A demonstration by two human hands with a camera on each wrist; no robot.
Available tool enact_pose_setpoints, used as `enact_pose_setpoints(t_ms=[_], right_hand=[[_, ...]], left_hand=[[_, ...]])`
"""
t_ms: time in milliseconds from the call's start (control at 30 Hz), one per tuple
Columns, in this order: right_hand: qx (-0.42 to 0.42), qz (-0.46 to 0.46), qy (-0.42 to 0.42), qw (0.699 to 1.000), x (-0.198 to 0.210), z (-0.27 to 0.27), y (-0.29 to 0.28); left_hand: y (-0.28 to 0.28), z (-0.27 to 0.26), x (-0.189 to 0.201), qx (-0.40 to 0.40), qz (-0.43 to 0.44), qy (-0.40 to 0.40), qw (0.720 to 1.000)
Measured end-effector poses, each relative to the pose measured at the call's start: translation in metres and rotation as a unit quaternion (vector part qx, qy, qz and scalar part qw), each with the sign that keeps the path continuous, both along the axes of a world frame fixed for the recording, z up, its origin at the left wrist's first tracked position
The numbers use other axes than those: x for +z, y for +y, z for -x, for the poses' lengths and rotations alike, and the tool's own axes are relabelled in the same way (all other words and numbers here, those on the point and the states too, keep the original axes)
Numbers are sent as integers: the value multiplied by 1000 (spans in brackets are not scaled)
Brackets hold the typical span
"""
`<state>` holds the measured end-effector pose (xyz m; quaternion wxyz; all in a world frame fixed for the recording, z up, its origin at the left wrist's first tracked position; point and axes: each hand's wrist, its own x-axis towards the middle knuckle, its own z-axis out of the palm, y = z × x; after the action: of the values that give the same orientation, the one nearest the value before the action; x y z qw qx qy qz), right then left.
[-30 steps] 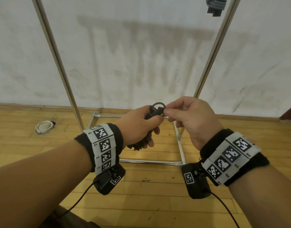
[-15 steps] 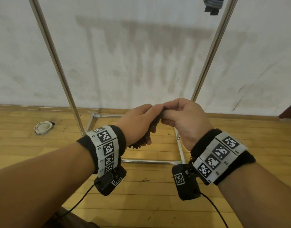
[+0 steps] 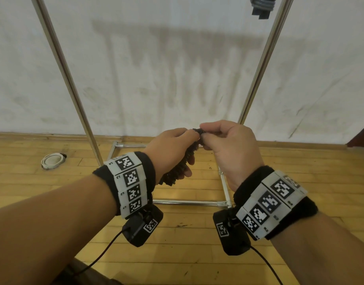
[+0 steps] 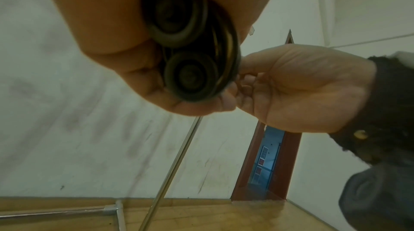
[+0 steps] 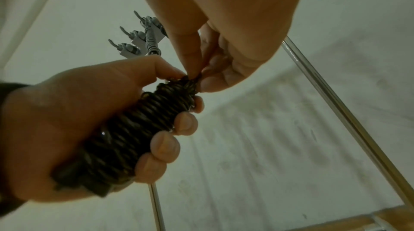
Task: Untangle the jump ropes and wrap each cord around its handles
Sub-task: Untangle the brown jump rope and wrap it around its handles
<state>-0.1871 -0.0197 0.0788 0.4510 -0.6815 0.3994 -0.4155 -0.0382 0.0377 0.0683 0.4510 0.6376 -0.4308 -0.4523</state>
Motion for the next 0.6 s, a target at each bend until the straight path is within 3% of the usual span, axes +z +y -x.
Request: enact_pose_setpoints(t_ms=[133, 300, 600], right_hand=[[31, 26, 17, 999, 2, 1, 2], [125, -109, -90, 982, 7, 8, -4], [201, -227, -159, 939, 11, 12, -6]], left_hand=[[0, -3, 0, -13, 7, 25, 1000], [2, -9, 2, -28, 33, 79, 996], [-1, -8, 3, -59, 43, 164, 984]])
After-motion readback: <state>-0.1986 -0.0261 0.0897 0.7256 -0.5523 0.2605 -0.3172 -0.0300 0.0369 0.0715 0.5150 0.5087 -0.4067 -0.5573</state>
